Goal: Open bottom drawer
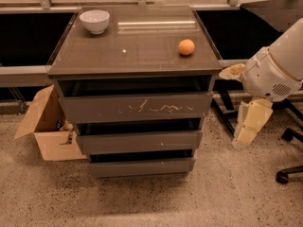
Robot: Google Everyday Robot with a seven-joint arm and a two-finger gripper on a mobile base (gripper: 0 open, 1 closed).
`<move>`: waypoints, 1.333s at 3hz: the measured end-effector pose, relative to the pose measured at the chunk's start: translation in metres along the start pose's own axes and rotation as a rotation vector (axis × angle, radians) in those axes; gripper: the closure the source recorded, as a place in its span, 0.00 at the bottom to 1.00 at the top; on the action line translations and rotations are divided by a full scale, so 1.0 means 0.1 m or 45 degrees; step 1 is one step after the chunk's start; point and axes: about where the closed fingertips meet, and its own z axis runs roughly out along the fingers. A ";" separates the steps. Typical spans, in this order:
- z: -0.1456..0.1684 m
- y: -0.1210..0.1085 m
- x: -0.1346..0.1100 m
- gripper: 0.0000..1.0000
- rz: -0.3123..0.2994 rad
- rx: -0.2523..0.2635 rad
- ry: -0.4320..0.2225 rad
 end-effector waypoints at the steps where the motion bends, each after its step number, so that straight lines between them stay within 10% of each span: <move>1: 0.04 0.00 0.00 0.00 -0.005 -0.008 -0.013; 4: 1.09 0.21 0.23 0.00 -0.117 -0.161 -0.103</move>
Offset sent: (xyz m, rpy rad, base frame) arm -0.0007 0.0110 -0.0435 0.0262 0.0678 0.0840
